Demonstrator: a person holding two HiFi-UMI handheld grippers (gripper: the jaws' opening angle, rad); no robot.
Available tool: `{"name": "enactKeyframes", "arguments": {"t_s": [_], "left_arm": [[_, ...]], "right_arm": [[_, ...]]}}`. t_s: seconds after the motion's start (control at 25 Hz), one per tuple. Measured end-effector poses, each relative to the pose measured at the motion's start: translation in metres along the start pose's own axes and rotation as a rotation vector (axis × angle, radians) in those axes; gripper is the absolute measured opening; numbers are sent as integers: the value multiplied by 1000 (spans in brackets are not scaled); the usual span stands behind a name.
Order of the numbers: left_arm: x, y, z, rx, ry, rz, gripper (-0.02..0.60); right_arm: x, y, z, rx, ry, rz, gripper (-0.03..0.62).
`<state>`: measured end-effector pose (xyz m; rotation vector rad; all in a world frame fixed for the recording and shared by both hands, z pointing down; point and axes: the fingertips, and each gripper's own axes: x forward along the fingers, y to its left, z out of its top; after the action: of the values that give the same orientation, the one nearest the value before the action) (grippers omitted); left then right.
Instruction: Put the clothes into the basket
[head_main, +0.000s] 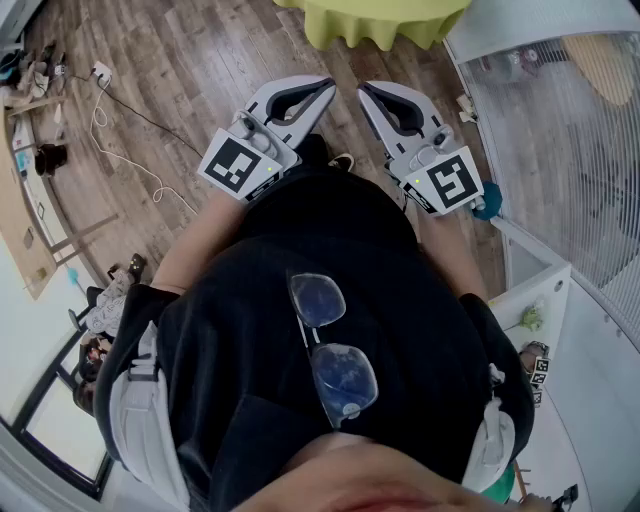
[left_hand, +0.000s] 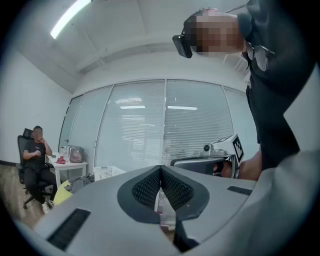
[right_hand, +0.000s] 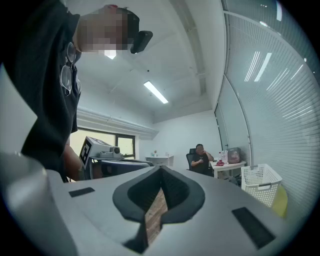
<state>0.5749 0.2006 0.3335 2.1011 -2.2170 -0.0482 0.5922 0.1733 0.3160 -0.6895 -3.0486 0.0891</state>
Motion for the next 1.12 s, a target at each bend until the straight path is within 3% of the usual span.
{"name": "enactKeyframes", "arguments": {"t_s": [0.6,1.12], "left_arm": [[-10,18,5,7,-1,59,10],[-53,133,23,26,-23,100,10]], "right_arm": [[11,0,-6,30,18,9,26],[133,-8,-2,20,64,21,27]]}}
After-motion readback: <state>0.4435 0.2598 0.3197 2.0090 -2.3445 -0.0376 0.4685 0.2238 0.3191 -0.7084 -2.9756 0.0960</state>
